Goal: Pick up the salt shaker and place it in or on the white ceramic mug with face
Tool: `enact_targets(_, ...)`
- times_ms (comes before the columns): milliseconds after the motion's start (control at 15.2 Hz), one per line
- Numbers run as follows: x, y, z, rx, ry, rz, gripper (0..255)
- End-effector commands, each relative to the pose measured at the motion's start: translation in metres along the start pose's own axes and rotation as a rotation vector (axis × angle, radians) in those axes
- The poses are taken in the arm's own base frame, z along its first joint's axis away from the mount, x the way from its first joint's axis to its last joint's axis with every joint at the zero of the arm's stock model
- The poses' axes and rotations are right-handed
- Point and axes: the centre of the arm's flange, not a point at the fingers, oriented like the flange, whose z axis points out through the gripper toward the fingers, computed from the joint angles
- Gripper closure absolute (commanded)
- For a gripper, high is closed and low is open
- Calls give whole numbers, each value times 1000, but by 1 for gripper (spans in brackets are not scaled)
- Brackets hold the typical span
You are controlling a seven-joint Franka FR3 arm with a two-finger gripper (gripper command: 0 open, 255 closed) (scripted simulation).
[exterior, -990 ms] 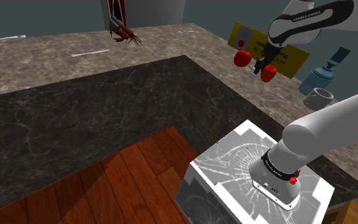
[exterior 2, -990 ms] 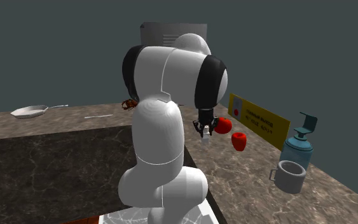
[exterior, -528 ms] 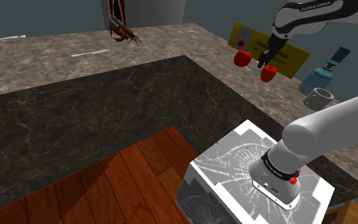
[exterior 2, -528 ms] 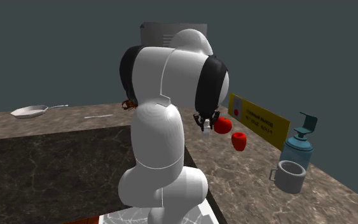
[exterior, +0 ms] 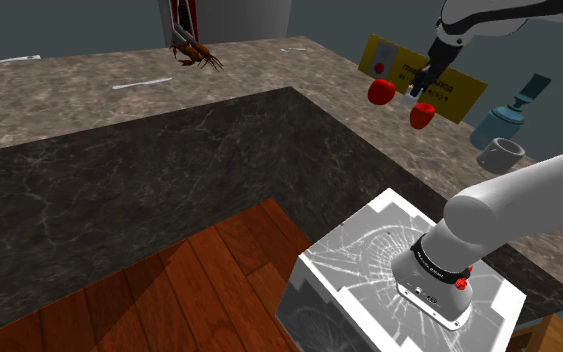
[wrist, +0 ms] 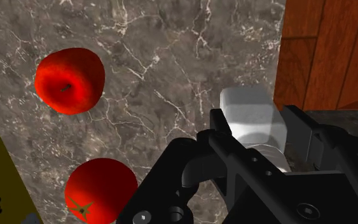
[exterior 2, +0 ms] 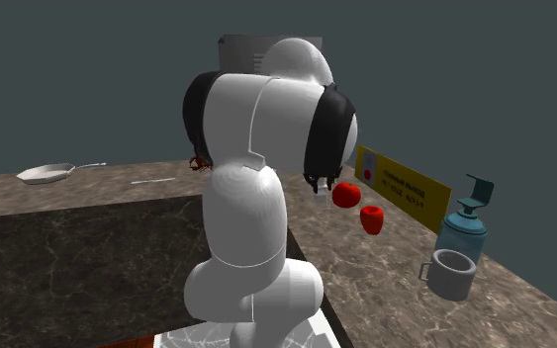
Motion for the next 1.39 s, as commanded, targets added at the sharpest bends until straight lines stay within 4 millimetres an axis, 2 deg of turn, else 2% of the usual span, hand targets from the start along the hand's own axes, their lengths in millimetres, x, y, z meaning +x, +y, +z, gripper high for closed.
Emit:
enact_targets(0, -9, 9, -5, 0, 0, 0, 255)
enact_targets(1320, -207, 184, -12, 0, 0, 0, 255)
